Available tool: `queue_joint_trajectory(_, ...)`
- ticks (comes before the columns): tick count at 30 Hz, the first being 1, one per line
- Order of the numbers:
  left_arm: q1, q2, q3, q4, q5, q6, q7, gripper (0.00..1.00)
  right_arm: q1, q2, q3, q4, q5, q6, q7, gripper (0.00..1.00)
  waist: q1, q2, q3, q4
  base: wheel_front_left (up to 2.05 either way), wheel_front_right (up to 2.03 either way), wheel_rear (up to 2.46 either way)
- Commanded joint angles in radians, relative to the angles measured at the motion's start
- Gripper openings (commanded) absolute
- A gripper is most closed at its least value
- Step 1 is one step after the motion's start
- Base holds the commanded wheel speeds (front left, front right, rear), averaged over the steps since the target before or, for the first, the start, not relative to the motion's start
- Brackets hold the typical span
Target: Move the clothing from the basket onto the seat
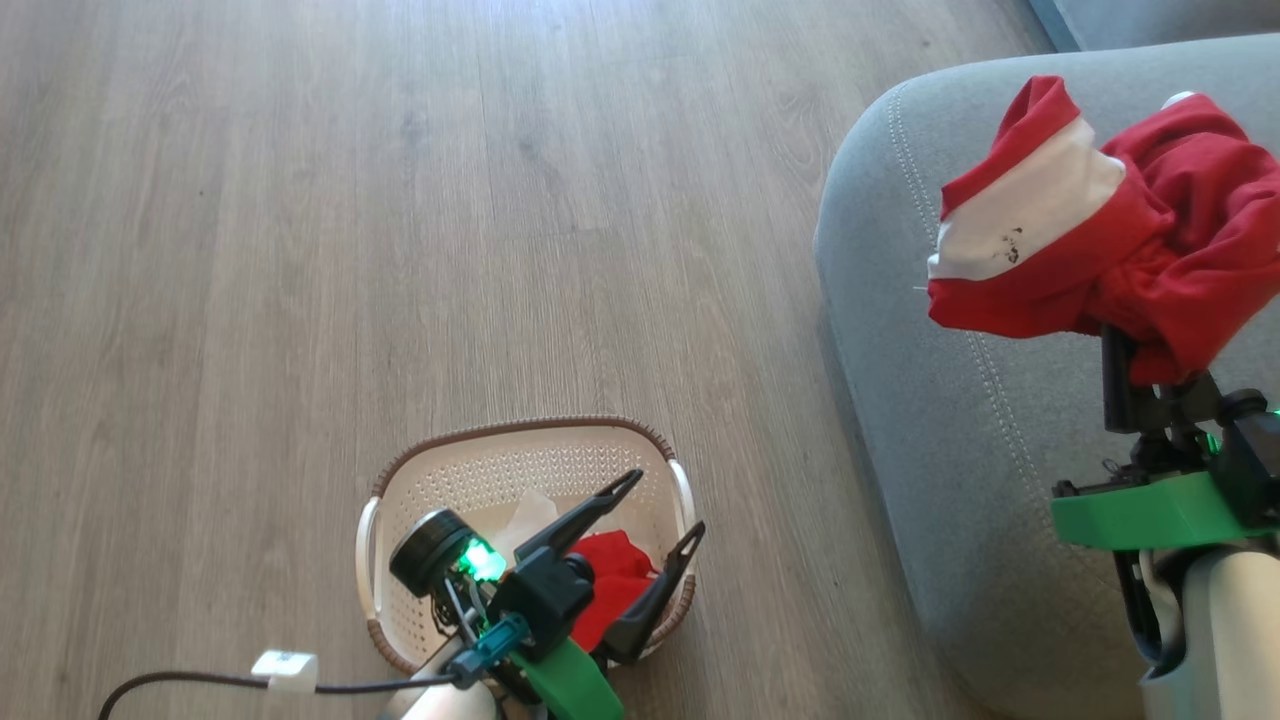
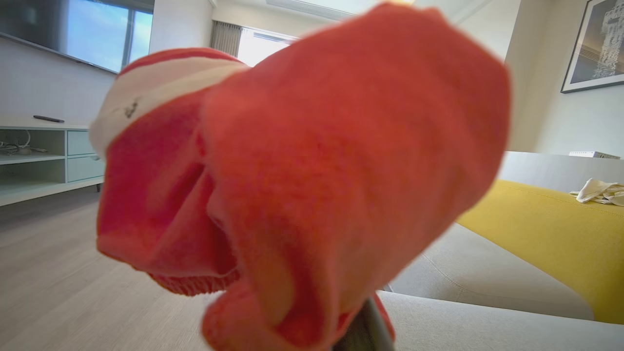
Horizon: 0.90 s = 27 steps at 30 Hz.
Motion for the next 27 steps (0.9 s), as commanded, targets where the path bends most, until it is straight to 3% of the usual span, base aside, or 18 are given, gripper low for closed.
queue_joint_trajectory(1, -0.028, -0.003, 0.044, -0.035, 0.002, -0.001, -0.005, 1.00, -0.020, -0.002, 0.015, -0.035, -0.007, 0.000, -0.006, 0.00, 0.0000, 0.0000, 0.001, -0.002, 0.00, 0.00, 0.00)
queue_joint_trajectory(10, -0.034, -0.003, 0.046, -0.053, 0.006, -0.001, -0.005, 1.00, -0.036, -0.003, 0.010, -0.047, -0.013, 0.000, -0.006, 0.00, 0.0000, 0.0000, 0.033, -0.069, 0.00, 0.00, 0.00)
queue_joint_trajectory(27, -0.072, 0.037, -0.015, -0.070, 0.022, -0.001, -0.005, 1.00, -0.042, 0.023, -0.054, -0.069, -0.018, 0.000, -0.006, 0.00, 0.0000, 0.0000, 0.103, -0.359, 0.00, 0.00, 0.00)
